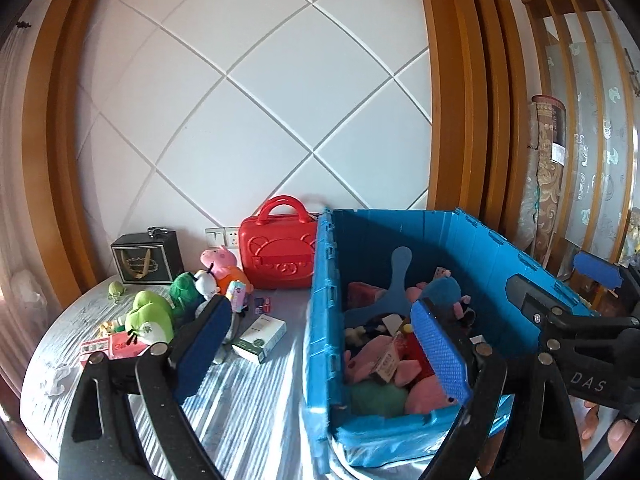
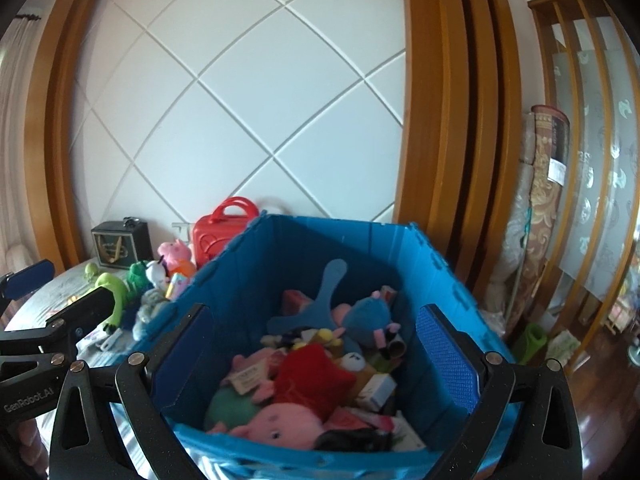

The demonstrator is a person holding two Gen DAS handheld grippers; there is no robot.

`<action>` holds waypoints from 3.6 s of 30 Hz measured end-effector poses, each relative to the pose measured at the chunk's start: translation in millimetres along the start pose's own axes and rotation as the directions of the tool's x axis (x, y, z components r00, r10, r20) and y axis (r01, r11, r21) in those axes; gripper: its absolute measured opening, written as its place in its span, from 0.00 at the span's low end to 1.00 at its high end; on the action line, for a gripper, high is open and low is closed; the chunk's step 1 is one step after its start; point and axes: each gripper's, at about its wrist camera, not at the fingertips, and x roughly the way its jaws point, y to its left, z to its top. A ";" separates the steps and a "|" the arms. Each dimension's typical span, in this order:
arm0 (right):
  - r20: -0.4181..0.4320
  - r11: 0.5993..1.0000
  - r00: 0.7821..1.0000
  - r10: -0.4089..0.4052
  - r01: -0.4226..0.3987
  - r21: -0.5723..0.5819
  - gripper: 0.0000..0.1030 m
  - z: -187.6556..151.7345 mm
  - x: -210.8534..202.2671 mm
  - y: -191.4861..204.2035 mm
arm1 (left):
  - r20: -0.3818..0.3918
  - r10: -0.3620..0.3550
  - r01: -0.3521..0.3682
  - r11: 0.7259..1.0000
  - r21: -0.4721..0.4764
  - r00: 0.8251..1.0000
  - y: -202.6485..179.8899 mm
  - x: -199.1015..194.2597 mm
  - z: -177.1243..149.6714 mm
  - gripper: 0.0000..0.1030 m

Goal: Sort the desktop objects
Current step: 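Return both tools from the blue box to the pile, then grasp a green frog plush with left tool while right tool grasps another frog plush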

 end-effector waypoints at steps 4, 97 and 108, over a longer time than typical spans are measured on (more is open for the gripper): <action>0.024 1.000 1.000 0.000 0.000 -0.014 1.00 -3.9 -22.9 50.5 | 0.016 0.035 -0.034 0.999 -0.009 0.999 49.4 -27.0 -12.6 0.89; -0.440 0.990 0.898 -0.011 0.070 0.118 1.00 -58.9 465.9 436.5 | -0.496 -0.105 0.204 0.968 0.148 0.862 473.6 465.8 -116.9 0.89; -0.461 0.982 0.874 0.156 -0.087 0.167 0.99 -63.7 454.5 464.9 | -0.540 -0.141 0.212 0.974 0.073 0.830 478.9 483.8 -123.8 0.89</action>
